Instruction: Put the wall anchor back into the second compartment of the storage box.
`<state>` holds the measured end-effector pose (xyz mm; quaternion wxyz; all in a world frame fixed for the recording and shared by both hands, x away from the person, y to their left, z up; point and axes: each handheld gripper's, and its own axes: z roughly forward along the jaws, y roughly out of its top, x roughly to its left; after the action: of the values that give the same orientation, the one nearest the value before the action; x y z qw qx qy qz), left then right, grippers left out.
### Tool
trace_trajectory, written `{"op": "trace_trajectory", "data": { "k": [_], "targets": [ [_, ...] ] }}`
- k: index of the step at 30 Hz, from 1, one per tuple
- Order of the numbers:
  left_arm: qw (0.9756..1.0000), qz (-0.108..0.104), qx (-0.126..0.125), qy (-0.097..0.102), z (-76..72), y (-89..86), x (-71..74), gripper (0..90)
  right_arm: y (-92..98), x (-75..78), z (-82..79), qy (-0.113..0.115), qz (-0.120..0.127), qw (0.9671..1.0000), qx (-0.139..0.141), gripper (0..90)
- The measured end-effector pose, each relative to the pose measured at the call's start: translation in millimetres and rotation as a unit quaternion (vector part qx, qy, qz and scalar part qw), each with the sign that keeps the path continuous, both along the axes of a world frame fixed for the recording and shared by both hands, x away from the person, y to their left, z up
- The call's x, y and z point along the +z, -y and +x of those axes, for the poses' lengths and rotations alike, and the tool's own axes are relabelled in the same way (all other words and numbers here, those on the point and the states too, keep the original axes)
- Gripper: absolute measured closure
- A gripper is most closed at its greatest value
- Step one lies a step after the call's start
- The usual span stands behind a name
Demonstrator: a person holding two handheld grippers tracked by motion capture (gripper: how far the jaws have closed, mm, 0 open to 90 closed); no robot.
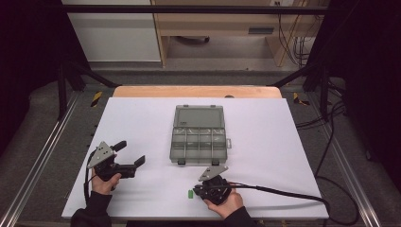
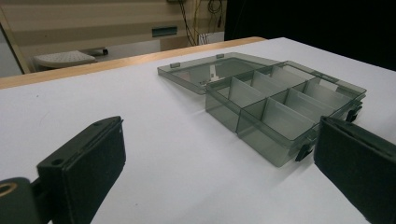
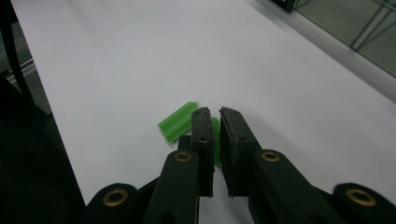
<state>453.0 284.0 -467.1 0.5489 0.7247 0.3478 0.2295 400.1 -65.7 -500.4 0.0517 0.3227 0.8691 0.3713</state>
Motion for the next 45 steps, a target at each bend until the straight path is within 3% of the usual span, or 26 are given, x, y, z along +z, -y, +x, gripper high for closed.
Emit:
{"op": "trace_trajectory", "data": {
  "k": [5,11,28,38,45],
  "targets": [
    [1.0000,0.000,0.000,0.000,-0.1,-0.2,0.1,1.7,0.8,1.9,1.2,-0.006,0.002,1.0000,0.002,84.8],
    [1.0000,0.000,0.001,0.001,0.0,-0.1,0.0,1.5,3.3,8.3,2.2,0.002,0.009,1.0000,0.000,84.8],
    [1.0000,0.002,0.002,0.002,0.5,0.0,-0.5,1.2,15.7,48.8,18.9,0.060,0.048,0.9968,-0.023,84.8],
    [1.0000,0.002,0.003,0.002,0.5,-0.6,-0.3,1.3,12.9,72.7,39.5,0.089,0.064,0.9932,-0.038,84.8],
    [1.0000,0.004,0.002,0.001,0.6,-0.3,-0.7,1.2,5.5,86.5,67.5,0.108,0.066,0.9904,-0.057,84.8]
  ]
}}
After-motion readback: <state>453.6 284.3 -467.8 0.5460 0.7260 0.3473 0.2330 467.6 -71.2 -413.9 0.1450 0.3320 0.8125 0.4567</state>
